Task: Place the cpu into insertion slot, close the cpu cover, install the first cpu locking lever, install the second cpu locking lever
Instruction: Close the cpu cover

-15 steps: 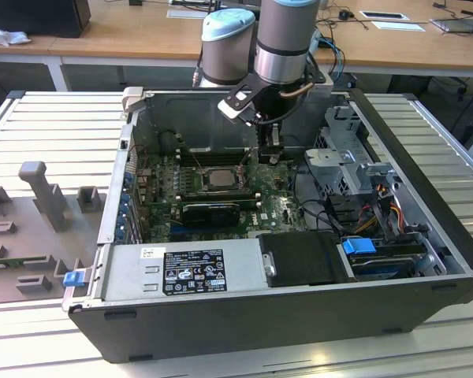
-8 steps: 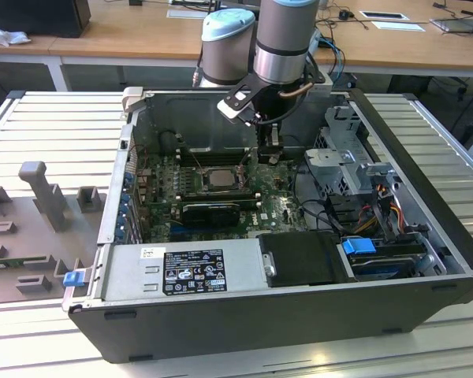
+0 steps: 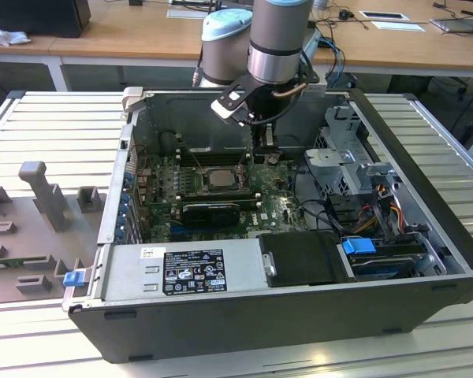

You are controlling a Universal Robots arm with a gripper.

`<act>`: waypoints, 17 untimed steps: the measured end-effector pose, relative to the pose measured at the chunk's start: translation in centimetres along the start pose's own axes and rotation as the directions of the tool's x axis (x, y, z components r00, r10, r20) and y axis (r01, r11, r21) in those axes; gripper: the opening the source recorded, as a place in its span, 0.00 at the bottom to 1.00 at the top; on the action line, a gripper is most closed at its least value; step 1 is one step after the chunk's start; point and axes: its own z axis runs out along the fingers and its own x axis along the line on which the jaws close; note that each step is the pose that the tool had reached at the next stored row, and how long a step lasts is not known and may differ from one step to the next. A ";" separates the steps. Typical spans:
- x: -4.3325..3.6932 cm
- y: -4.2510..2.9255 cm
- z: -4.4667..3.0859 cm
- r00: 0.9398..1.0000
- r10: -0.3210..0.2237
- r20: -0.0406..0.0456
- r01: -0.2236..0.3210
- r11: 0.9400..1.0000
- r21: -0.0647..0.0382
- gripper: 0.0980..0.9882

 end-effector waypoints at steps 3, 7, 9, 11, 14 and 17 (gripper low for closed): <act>-0.01 -0.78 -0.01 1.000 0.000 0.000 0.000 1.000 -0.001 0.01; -0.01 -1.63 -0.01 1.000 0.000 0.000 0.000 1.000 -0.001 0.01; -0.01 -1.76 0.00 1.000 0.000 0.000 0.000 1.000 -0.001 0.01; 0.00 -1.92 0.04 1.000 0.000 0.000 0.000 1.000 -0.001 0.01; -0.02 -3.03 0.91 1.000 -0.002 -0.001 0.002 1.000 -0.001 0.01; -0.01 -3.95 1.35 1.000 -0.010 -0.001 0.010 1.000 -0.001 0.01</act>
